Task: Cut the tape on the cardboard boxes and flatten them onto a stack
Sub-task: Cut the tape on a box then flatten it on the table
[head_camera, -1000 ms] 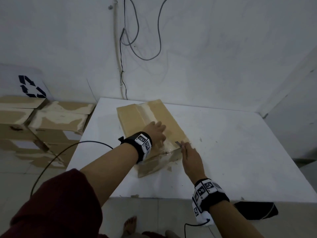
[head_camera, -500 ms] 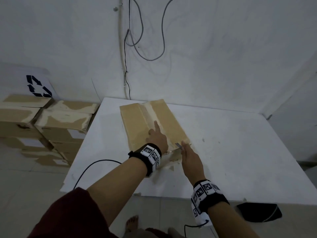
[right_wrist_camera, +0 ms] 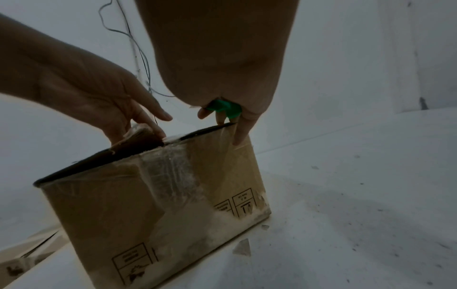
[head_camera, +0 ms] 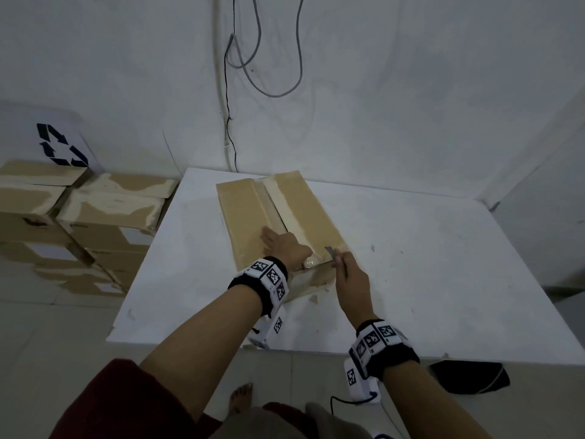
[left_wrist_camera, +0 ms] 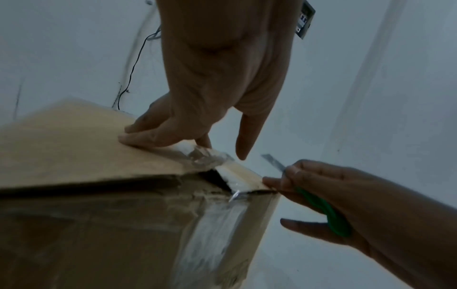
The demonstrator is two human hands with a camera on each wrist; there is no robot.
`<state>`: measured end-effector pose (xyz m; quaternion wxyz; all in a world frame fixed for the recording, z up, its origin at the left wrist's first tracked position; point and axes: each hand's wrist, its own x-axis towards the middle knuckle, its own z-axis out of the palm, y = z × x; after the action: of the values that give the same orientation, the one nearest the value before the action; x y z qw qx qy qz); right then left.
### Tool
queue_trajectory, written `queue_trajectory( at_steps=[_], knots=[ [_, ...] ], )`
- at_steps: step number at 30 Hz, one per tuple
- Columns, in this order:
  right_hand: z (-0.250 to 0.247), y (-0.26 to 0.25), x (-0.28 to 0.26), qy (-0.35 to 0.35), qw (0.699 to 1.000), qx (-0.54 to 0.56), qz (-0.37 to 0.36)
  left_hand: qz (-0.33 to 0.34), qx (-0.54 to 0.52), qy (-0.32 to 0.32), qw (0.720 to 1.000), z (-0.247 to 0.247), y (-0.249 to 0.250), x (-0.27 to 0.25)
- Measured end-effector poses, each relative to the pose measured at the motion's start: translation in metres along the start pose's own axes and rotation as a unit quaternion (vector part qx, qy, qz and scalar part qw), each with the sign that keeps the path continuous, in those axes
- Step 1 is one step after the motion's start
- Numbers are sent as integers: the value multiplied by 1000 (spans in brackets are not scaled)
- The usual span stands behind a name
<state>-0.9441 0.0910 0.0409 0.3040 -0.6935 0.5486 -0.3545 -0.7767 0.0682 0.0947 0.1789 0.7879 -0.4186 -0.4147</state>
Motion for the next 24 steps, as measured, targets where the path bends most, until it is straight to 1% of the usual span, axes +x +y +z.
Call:
queue_trajectory(
  at_steps=[2, 4, 5, 7, 8, 9, 11, 14, 17, 20, 21, 24],
  knots=[
    [-1, 1, 0, -1, 999, 34, 1, -14, -47, 9, 999, 4, -7, -1],
    [-1, 3, -3, -18, 999, 45, 6, 7, -109, 15, 994, 12, -16, 2],
    [0, 4, -5, -10, 999, 41, -4, 20, -149, 32, 988, 16, -19, -1],
    [-1, 4, -11, 33, 998, 30, -41, 44, -196, 61, 978, 21, -23, -4],
    [-1, 2, -15, 38, 998, 32, -49, 53, -212, 64, 974, 23, -25, -4],
    [-1, 2, -19, 28, 998, 35, -49, 57, -229, 62, 970, 25, -26, -2],
    [0, 5, -25, 0, 998, 5, -59, 65, -267, 71, 959, 28, -28, 1],
    [3, 6, -29, -10, 994, -35, -99, 75, -336, 101, 934, 32, -28, 4],
    [10, 4, -29, -36, 994, -47, -93, 80, -368, 96, 921, 33, -26, 2],
    [16, 3, -28, -45, 993, -82, -74, 65, -356, 93, 927, 30, -24, -3],
    [18, 2, -28, -48, 992, -90, -68, 70, -357, 92, 927, 30, -25, -3],
    [22, -3, -25, -58, 991, -102, -59, 64, -395, 80, 913, 33, -26, 1]
  ],
)
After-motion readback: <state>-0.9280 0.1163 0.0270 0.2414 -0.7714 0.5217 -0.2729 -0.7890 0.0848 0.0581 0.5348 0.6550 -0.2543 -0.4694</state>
